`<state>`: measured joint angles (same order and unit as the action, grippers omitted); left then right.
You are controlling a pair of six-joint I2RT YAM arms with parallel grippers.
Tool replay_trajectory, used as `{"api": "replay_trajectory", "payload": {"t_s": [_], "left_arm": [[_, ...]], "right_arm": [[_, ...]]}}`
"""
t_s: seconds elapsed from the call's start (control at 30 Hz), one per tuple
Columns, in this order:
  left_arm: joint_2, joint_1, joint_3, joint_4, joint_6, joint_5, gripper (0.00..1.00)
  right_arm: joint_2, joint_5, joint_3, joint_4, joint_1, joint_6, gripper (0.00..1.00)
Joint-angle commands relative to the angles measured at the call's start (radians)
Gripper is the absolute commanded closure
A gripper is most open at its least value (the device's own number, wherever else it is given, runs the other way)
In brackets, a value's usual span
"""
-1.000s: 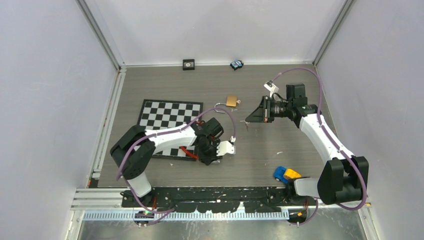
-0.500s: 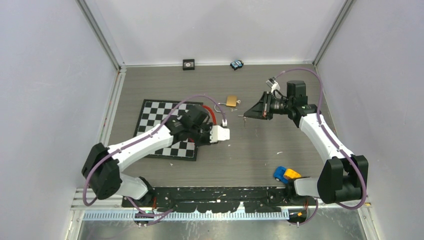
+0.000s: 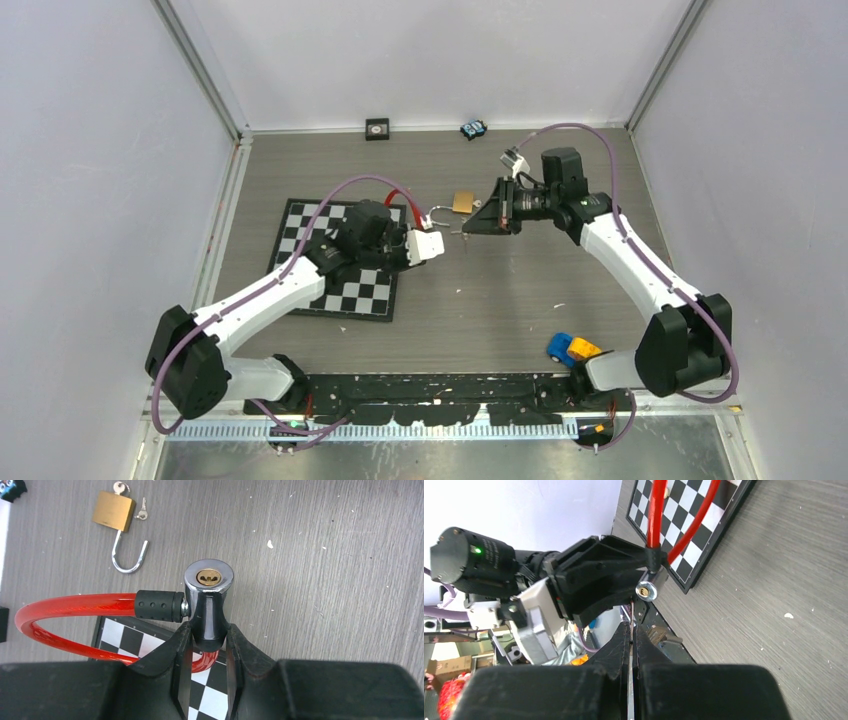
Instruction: Unlock with the key
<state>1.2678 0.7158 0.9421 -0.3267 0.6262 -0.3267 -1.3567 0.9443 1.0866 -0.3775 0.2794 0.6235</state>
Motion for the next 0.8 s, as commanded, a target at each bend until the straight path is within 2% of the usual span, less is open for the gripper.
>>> {"api": "replay_trajectory", "payload": {"t_s": [0.0,0.27,0.77], "left_arm": [[-0.035,-0.001,-0.017,0.131,-0.029,0.017,1.00],[-0.037,0.002,-0.034,0.137,-0.069,0.011,1.00],[-0.041,0.001,-0.040,0.139,-0.082,0.009,1.00]], "right_arm": [[-0.021,-0.061,0.096,-0.046,0.029,-0.023,0.99],[-0.078,-0.167,0.203,-0.216,0.121,-0.208,0.99],[-0.107,-0.245,0.267,-0.307,0.212,-0.320,0.99]]}}
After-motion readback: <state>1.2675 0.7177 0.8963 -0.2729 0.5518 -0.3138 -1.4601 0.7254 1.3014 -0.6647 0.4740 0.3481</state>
